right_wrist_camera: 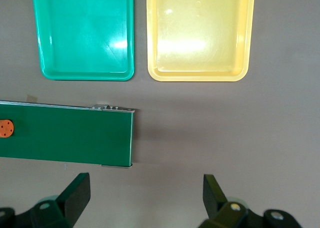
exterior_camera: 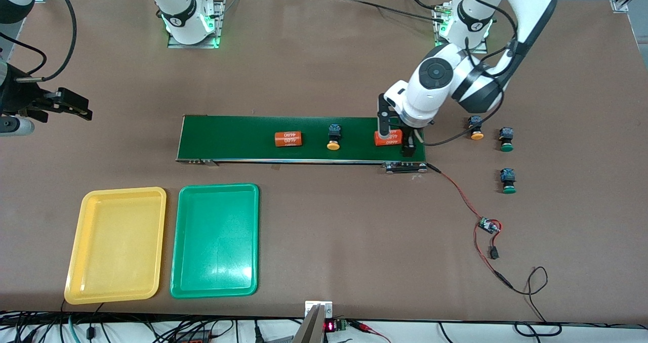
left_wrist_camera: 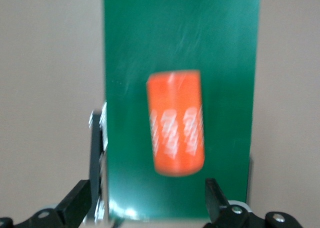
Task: Sort buttons by color to trays
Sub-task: 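Place the second orange cylinder on the green belt, then reach the left gripper down and grasp a green-capped button, then place the green button on the belt while the right gripper approaches, then grasp a yellow button with the right gripper while the left grasps green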
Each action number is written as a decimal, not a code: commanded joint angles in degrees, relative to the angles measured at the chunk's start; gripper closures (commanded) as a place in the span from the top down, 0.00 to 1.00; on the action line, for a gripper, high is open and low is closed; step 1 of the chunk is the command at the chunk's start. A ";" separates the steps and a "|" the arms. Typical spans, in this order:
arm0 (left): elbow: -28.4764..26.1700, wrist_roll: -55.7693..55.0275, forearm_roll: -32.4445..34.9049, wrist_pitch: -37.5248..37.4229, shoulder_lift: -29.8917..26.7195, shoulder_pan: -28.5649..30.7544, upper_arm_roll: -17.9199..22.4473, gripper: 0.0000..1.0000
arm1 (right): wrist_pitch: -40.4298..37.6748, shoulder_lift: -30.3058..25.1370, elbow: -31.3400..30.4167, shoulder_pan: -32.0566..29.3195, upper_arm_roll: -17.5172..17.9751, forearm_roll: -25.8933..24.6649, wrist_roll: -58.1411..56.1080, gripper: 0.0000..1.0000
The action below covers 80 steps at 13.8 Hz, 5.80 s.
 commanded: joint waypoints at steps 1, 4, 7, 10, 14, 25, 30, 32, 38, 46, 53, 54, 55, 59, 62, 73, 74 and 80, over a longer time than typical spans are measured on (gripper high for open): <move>0.09 0.33 -9.02 -7.07 -7.26 -0.14 6.25 1.00 | -0.08 -0.47 -0.25 -0.15 0.13 -0.35 0.21 1.00; -0.35 -9.56 -10.91 -13.91 -8.15 -1.72 13.47 1.00 | 0.01 -0.39 -0.25 0.03 0.13 -0.52 0.21 1.00; -3.24 -23.80 -10.91 -15.61 -9.03 -1.64 15.94 1.00 | 0.19 -0.39 -0.25 -0.06 0.13 -0.52 0.21 1.00; -4.30 -37.00 -10.64 -15.53 -8.59 -1.64 18.67 1.00 | 0.36 -0.39 -0.25 -0.24 0.13 -0.61 0.21 1.00; -10.09 -38.53 -10.20 -13.08 -9.03 -0.50 20.61 1.00 | 1.06 -0.47 -0.16 0.02 0.13 -0.70 0.21 1.00; -25.66 -44.60 -10.03 16.10 -5.79 0.56 28.16 0.92 | 2.38 -0.30 0.54 -0.68 -0.05 -0.52 0.29 1.00; -25.49 -44.07 -10.03 16.12 -4.90 0.56 28.43 0.17 | 3.00 0.05 0.54 -0.33 -0.05 -0.70 0.29 1.00; -23.74 -44.68 -9.94 12.28 -6.21 0.56 28.26 0.11 | 3.44 0.05 0.54 -0.33 -0.05 -0.79 0.38 1.00; -7.40 -46.26 -16.50 -8.85 -8.50 -0.93 20.27 0.12 | 3.79 0.14 0.54 -0.15 -0.05 -0.79 0.38 1.00; 2.20 -63.04 -30.24 -1.75 -0.16 -14.80 16.57 0.14 | 6.95 4.43 0.45 0.89 0.22 1.06 0.38 1.00; 1.85 -63.75 -29.71 -0.31 1.17 -17.02 16.65 1.00 | 6.35 5.24 0.02 3.53 0.22 0.79 0.38 1.00; 2.20 -63.75 -29.72 -2.58 -0.23 -16.76 17.00 1.00 | 5.99 5.59 -0.16 4.24 0.30 0.97 0.56 1.00; 2.46 -63.75 -29.72 -4.61 -1.72 -16.14 17.96 1.00 | 6.16 5.76 -0.07 5.29 0.22 1.06 0.56 1.00; 2.38 -63.05 -29.54 -8.76 -4.02 -14.47 30.07 1.00 | 6.87 8.57 -0.16 10.74 0.30 1.15 9.06 1.00; 2.11 -56.68 -18.34 -8.41 -1.48 -13.59 37.47 1.00 | 6.95 9.81 -2.16 12.94 0.31 4.11 9.87 1.00; 1.50 -41.43 -6.25 16.18 8.89 -8.23 45.31 1.00 | 27.23 5.94 -26.42 17.87 13.56 5.12 29.54 1.00; 0.98 -41.52 -6.68 17.51 9.33 -8.23 45.22 1.00 | 30.21 5.94 -28.27 18.04 14.71 4.49 33.04 1.00; 0.79 -41.52 -10.38 17.96 10.65 -8.23 44.43 0.65 | 35.59 8.14 -30.83 18.04 15.69 4.57 37.91 1.00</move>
